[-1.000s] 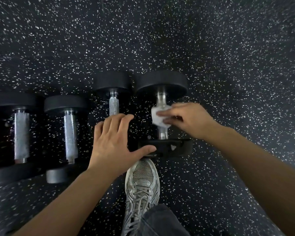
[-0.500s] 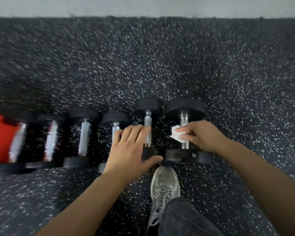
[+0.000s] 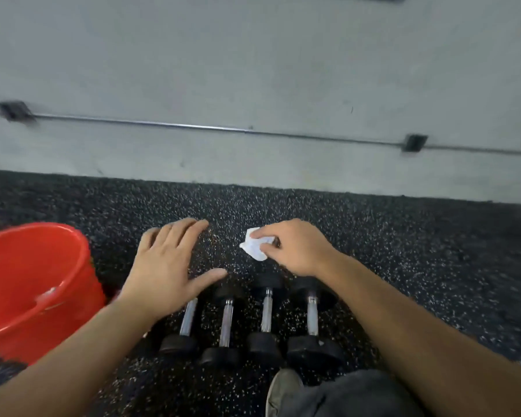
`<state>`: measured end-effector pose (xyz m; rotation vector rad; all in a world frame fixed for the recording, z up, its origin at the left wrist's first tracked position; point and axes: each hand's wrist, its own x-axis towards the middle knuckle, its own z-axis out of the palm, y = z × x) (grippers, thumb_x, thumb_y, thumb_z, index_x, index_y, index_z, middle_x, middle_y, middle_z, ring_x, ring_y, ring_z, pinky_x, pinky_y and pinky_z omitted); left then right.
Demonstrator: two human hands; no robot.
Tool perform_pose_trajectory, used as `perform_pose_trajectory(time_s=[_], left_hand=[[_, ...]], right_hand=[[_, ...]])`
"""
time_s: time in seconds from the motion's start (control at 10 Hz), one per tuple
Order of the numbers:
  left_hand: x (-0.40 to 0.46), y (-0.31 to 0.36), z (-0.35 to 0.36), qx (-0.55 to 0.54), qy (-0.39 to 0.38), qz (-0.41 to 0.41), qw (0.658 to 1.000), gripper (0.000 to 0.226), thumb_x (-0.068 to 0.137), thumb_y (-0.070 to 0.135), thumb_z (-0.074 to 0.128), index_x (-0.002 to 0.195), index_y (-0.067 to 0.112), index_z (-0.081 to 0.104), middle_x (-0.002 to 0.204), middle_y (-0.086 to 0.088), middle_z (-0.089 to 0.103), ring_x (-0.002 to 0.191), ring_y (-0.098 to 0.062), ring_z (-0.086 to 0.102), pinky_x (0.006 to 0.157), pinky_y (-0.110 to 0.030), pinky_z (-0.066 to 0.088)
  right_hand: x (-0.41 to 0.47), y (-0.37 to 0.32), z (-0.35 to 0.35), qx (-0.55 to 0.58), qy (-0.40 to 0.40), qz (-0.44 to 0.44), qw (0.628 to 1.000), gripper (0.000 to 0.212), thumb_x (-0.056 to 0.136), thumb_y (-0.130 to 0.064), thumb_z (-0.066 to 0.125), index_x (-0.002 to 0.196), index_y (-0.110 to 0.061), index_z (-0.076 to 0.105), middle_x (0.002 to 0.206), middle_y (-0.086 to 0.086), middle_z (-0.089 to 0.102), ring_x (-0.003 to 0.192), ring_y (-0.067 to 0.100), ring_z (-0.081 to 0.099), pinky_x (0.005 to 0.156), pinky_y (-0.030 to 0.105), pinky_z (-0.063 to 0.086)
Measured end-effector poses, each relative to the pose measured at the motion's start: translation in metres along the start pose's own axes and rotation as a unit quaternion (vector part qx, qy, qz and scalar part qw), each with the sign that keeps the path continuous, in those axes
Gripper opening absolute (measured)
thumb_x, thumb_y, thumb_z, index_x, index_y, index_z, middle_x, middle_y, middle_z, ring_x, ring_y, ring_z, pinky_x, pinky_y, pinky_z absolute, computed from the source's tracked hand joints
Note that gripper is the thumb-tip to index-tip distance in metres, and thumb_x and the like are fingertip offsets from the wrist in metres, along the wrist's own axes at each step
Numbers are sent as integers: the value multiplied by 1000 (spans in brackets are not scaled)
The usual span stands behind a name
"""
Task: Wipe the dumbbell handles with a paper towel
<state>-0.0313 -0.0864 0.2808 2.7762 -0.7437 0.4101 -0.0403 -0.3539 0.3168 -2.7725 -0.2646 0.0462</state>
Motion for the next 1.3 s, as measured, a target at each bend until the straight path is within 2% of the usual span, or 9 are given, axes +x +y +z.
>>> perform_pose_trajectory(time_s=[0.2, 0.4, 0.5, 0.8, 0.9, 1.0, 1.1, 1.2, 1.3], left_hand=[[-42, -26, -89, 38, 40, -1, 998, 93, 87, 88, 36, 153, 23, 42, 150, -2, 51, 137, -26, 49, 115, -55, 32], [-101, -73, -152, 72, 66, -28, 995, 91, 88, 87, 36, 152, 22, 44, 149, -2, 53, 136, -25, 49, 114, -53, 32], [-128, -100, -173, 88, 71, -66, 991, 91, 88, 86, 39, 152, 21, 44, 149, -2, 53, 137, -24, 47, 113, -52, 30], [-191, -162, -162, 61, 57, -175, 981, 99, 76, 92, 51, 149, 26, 44, 147, 4, 52, 136, -21, 49, 112, -48, 32], [-205, -180, -156, 67, -10, -209, 976, 105, 71, 93, 47, 154, 28, 39, 152, 3, 47, 140, -23, 46, 116, -49, 28], [-213, -189, -155, 71, -51, -242, 966, 99, 79, 78, 64, 158, 31, 28, 159, 5, 38, 148, -19, 35, 121, -44, 20], [-217, -196, -154, 84, -35, -256, 962, 93, 84, 70, 68, 158, 31, 27, 159, 8, 38, 147, -17, 35, 119, -42, 20], [-219, -199, -157, 96, -3, -278, 956, 90, 84, 67, 69, 156, 29, 32, 156, 6, 41, 144, -19, 38, 117, -42, 22], [-215, -201, -156, 104, 10, -288, 952, 88, 84, 66, 70, 155, 26, 36, 153, 5, 44, 141, -21, 42, 116, -43, 23]], right_hand=[[-26, -83, -43, -2, 49, -30, 998, 32, 100, -37, 55, 130, -44, 63, 69, -21, 58, 57, 12, 63, 69, 27, 52], [-26, -171, -32, 17, 65, -90, 994, 36, 99, -37, 56, 134, -44, 59, 102, -5, 76, 67, 10, 61, 78, 30, 53], [-13, -212, -17, 20, 65, -112, 991, 36, 97, -40, 58, 133, -44, 56, 87, -9, 72, 73, 14, 67, 79, 34, 55], [18, -315, 50, 124, 108, -125, 978, 34, 88, -46, 68, 122, -40, 69, 117, -13, 74, 106, 17, 68, 92, 34, 53], [29, -324, 80, 79, -14, -96, 992, 36, 88, -42, 67, 123, -37, 68, 123, -11, 71, 109, 18, 67, 89, 33, 52], [36, -334, 105, -1, -191, -59, 980, 32, 83, -34, 66, 114, -33, 72, 106, -5, 75, 93, 19, 70, 83, 33, 57], [51, -348, 126, -7, -159, -59, 986, 37, 82, -34, 64, 119, -34, 70, 108, -4, 74, 98, 23, 70, 86, 36, 58], [61, -364, 134, 76, -38, -77, 993, 52, 93, -40, 61, 143, -38, 50, 127, -9, 69, 115, 23, 65, 93, 40, 54], [67, -369, 139, 97, -19, -102, 990, 65, 95, -42, 61, 153, -40, 31, 140, -9, 60, 124, 22, 60, 99, 43, 51]])
